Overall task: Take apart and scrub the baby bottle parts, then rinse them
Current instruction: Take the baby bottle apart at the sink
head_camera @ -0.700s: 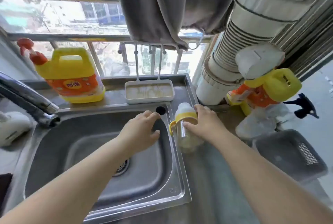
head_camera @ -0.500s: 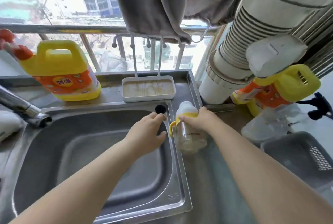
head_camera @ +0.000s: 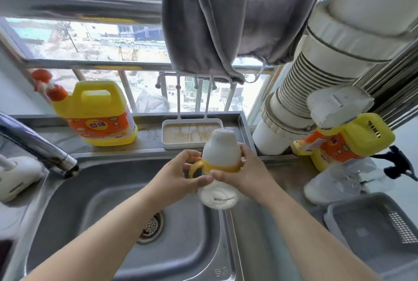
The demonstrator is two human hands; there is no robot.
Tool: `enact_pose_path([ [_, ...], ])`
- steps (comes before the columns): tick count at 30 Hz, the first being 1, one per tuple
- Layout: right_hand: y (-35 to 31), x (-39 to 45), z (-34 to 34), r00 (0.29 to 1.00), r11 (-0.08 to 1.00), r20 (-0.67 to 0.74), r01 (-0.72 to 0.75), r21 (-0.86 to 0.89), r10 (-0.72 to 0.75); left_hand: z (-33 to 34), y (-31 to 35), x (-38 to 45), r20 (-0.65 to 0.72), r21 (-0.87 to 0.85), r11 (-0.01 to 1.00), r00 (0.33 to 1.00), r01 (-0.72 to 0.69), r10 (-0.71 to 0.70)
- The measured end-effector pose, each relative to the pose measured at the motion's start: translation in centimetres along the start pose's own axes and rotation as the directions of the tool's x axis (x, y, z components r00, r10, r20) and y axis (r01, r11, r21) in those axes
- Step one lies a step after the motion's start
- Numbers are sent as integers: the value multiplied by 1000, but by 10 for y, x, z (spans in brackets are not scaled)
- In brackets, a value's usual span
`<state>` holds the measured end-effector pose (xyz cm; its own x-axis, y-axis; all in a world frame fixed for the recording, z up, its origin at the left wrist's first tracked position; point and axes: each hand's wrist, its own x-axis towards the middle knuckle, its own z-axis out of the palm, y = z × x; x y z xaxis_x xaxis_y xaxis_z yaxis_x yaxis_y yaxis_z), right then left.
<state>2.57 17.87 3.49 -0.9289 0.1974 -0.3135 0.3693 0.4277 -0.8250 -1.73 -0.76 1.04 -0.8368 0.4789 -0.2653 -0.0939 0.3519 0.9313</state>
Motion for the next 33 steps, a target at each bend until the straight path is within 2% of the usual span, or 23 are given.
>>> enact_pose_path([
  [4, -28, -14, 8, 996, 987, -26, 85, 137, -82, -23, 18, -19, 79, -200, 980, 996, -24, 41],
  [7, -45, -23, 19, 992, 973, -19, 123, 198, -121, -33, 19, -30, 111, -272, 962, 992, -36, 68],
  [11, -68, -33, 27, 989, 965, 31, 137, 224, -147, -43, 11, -43, 23, -246, 962, 992, -118, 127],
  [14, -83, -37, 30, 987, 964, -14, 156, 213, -157, -50, 10, -56, -43, -179, 969, 985, -170, 165],
  [21, -95, -47, 34, 975, 958, -95, 217, 190, -202, -68, 12, -77, -90, -206, 949, 970, -238, 224],
  [27, -101, -57, 39, 961, 955, -141, 258, 147, -238, -74, 14, -81, -46, -73, 972, 974, -224, 221],
  [30, -100, -61, 38, 950, 945, -138, 299, 137, -281, -73, 17, -84, 7, -165, 956, 969, -244, 249],
  [33, -97, -62, 34, 945, 938, -77, 325, 121, -317, -80, 21, -85, 74, -223, 945, 962, -239, 261],
])
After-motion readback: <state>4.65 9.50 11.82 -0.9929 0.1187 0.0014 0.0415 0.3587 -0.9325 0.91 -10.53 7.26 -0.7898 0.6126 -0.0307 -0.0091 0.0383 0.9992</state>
